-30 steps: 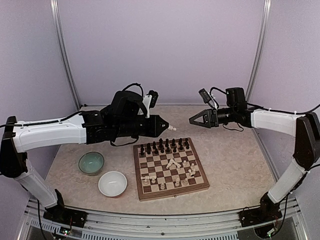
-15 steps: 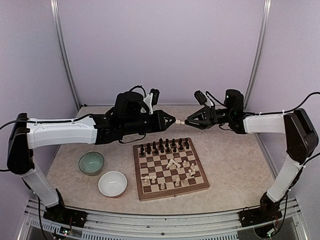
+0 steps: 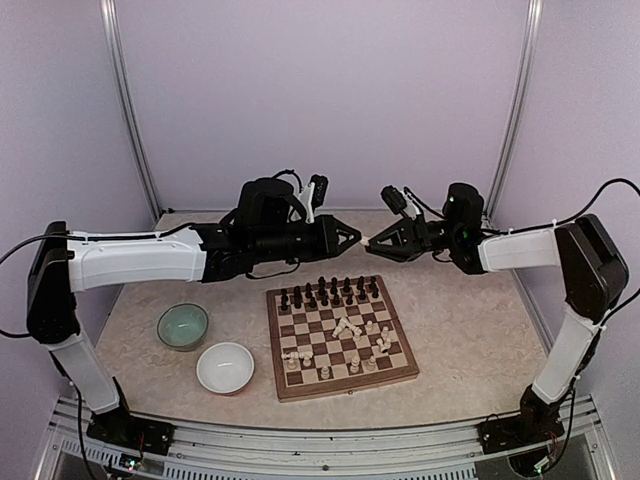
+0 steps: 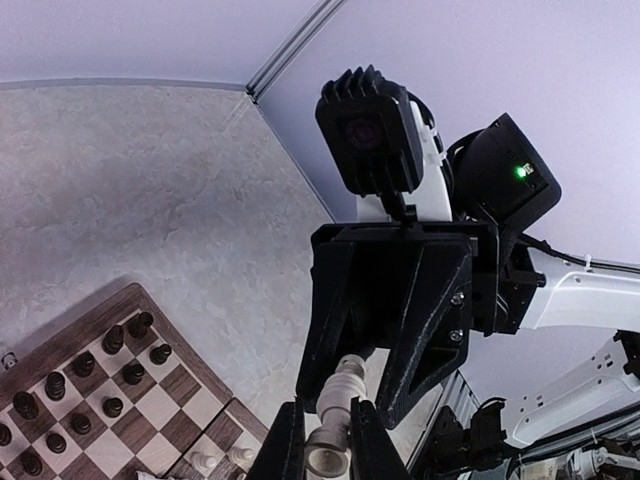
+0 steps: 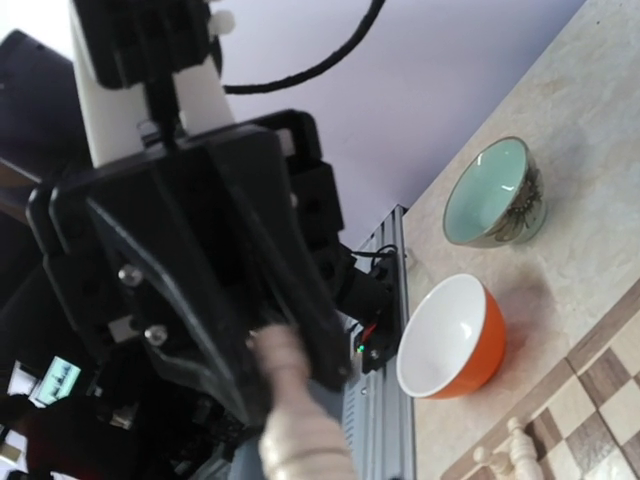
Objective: Set up the chess pieces on the board
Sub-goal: Pick up the chess pile from the chessboard, then place the rook at a1.
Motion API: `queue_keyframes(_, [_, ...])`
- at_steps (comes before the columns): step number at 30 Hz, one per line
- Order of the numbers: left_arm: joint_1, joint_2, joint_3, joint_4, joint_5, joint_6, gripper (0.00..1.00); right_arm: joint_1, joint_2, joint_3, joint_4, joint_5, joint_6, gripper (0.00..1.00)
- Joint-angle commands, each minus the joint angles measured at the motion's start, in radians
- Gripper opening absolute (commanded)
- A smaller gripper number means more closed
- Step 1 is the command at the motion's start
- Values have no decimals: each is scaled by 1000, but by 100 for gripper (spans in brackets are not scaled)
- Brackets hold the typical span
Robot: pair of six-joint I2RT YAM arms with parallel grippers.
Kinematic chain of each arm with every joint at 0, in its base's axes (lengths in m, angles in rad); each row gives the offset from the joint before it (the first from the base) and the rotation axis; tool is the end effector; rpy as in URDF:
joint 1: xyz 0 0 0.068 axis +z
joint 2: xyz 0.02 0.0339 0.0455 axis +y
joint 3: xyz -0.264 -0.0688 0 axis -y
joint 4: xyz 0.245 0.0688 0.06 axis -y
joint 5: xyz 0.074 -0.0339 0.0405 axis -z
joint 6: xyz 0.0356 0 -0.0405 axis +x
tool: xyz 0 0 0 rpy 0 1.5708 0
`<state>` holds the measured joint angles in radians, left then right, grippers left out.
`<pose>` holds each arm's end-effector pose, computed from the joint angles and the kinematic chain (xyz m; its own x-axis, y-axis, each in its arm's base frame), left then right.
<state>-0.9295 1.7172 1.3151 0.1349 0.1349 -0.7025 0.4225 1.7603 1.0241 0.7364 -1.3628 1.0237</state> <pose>0.2431 -0.3337 0.3052 -0.6837 -0.1544 -0.7132 0.5632 0.5098 -0.6503 0.3258 0.1847 0.2527 -0.8344 -0.1818 -0.5204 -0.5084 -0.1108 0.8539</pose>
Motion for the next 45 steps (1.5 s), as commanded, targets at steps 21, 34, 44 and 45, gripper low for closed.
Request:
queue_keyframes(21, [-48,-95,178,-584,-83,185,13,-53,-274,-11,-852,321,-1041,0])
queue_keyframes(34, [-392,-91,46,-997,-346,105,14,-144,-408,-71,-895,573,-1301,0])
queue_keyframes(44, [-444,17,10,-1033,-421,7,14,-178,-432,-81,-898,554,-1322,1])
queue_keyframes(45, [-440,24,7,-1033,-423,0,14,-181,-432,-81,-899,552,-1324,1])
